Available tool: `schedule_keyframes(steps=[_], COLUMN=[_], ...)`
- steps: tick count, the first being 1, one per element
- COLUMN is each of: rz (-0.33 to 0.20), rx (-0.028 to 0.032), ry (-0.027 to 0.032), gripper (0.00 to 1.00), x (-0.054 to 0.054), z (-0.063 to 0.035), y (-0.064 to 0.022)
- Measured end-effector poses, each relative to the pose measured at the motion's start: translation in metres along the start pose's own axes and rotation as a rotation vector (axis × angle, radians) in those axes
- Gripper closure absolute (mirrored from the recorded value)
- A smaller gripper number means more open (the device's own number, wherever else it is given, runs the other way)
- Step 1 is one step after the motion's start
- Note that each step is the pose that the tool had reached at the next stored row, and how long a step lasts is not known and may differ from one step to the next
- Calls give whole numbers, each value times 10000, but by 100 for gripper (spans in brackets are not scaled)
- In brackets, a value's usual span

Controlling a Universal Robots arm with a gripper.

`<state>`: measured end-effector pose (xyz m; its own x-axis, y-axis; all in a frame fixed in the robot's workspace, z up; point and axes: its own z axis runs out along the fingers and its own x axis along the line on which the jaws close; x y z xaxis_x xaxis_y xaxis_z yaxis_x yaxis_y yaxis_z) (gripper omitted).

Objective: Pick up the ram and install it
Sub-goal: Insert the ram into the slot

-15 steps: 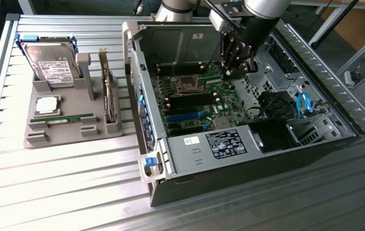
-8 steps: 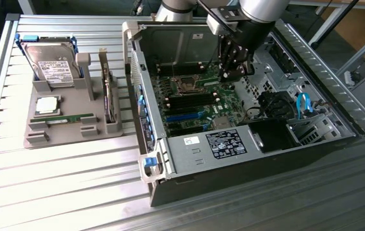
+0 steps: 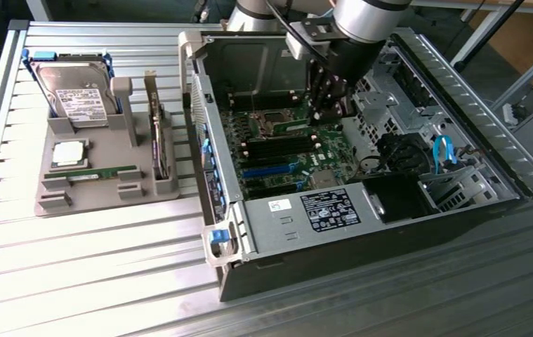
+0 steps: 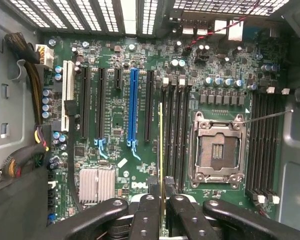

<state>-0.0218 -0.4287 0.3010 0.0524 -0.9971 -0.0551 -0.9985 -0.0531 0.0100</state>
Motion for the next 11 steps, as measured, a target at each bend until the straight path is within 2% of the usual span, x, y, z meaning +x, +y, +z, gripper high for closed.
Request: schedule_keyframes(steps=[11], rz=[8], rx=[0], ry=[1], gripper=[87], x=[4], z=[138], y=[59])
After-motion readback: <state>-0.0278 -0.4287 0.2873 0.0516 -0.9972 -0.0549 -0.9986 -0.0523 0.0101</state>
